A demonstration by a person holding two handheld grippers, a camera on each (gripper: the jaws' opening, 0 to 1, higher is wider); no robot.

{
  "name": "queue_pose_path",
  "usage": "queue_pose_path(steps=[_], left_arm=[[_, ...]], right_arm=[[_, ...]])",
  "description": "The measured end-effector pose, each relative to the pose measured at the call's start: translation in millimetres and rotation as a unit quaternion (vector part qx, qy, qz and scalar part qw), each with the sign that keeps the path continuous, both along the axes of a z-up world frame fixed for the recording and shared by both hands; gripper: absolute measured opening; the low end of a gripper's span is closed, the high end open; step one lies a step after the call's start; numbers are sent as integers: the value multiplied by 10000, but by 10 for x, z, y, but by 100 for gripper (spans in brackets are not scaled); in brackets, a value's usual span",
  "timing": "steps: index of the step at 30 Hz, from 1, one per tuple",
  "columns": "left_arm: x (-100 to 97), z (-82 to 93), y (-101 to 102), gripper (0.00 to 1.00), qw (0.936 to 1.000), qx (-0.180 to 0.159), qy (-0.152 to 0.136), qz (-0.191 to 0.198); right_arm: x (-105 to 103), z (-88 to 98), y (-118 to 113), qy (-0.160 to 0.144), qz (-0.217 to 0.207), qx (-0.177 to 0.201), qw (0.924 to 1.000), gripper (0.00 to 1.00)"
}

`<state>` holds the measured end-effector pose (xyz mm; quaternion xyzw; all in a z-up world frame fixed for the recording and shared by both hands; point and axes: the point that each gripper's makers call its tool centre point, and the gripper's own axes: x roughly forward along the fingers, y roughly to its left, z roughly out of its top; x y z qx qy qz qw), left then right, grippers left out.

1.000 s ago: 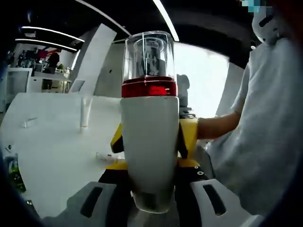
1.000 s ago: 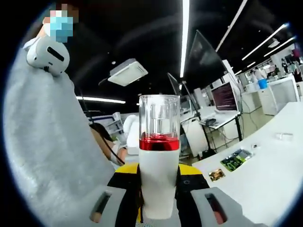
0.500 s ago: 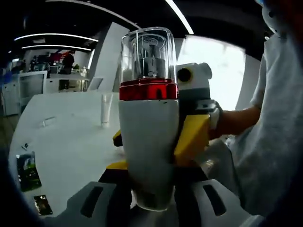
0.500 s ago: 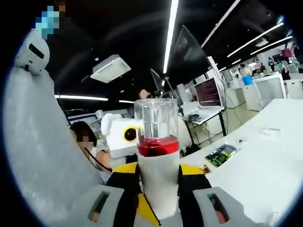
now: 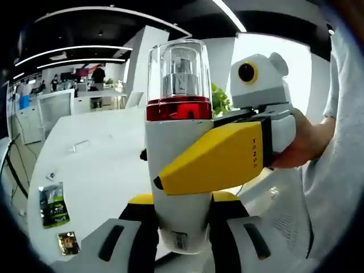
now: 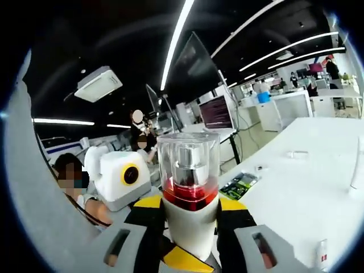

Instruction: Arrange the skincare products in the storage area until every visible bottle or jar stands upright without overlapping.

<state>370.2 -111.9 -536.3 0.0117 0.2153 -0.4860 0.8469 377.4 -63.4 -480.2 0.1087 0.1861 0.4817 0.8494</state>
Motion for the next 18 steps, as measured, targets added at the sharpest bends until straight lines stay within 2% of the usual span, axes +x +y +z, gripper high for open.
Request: queue_pose_path(steps=[2, 5, 7, 11, 18], left_arm=[[-1, 0, 5, 32, 9999, 70, -121, -3], [-3, -2, -6, 32, 9999, 66, -114, -24], [10, 21, -8, 32, 9991, 145, -398, -62], [-34, 82, -32, 32, 9988, -28, -462, -186], [-118, 130, -108, 31, 9979, -267, -364, -463]], right_arm=[[-7, 6, -9, -86, 39, -126, 9999, 27], [-22, 11, -9, -182, 61, -284, 9994, 26], [-40, 28, 3, -393, 205, -391, 9983, 26], [-86, 62, 6, -522, 492, -398, 9966, 25], [-204, 108, -8, -711, 1067, -411, 9909, 25]])
